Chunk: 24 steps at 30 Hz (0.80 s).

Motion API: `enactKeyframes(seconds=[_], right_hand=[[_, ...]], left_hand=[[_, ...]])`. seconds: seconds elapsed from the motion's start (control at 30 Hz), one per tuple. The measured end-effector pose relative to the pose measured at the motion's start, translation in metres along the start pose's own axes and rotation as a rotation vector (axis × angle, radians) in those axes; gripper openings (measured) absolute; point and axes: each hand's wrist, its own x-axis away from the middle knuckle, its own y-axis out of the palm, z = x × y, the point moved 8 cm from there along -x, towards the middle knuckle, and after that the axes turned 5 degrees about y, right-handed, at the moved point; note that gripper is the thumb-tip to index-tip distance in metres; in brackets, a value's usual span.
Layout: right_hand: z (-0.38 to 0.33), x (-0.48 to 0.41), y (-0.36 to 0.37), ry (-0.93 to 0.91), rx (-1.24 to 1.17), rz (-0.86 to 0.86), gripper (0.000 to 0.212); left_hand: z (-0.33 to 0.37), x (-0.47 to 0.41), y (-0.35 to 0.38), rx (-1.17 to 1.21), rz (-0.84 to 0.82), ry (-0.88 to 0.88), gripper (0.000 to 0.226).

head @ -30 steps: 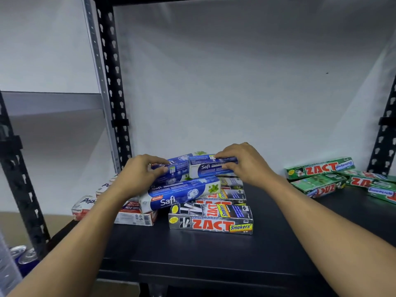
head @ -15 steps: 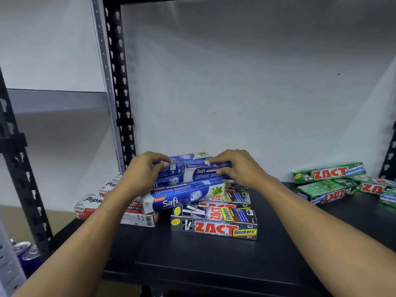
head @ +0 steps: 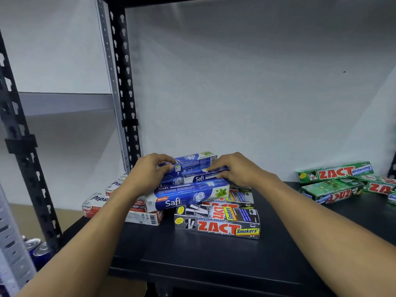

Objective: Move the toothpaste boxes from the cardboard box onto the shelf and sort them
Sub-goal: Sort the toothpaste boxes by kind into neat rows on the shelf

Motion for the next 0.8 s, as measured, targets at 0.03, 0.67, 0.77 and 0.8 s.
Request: enactKeyframes(seconds=[0.03,0.67,0.77,0.8], right_hand=[[0.001,0.000,0.001,0.002,0.002,-0.007,0.038],[0.139,0.159,-0.073,0.224,0.119,0.272,0.039],[0.178,0.197,-0.087,0.306,0.160,0.310,0.037],[0.190,0.209,-0.090,0.345,0.148,0.301,0.038]], left_hand=[[0.000,0.000,0.000,-0.004,0.003,-0.001,0.019],[0.148,0.020,0.070,-0.168,-0.039,0.330,0.030],[0.191,0.024,0.108,-0.117,-0.156,0.404,0.029],[0.203,0.024,0.122,-0.124,-0.202,0.418,0.031]])
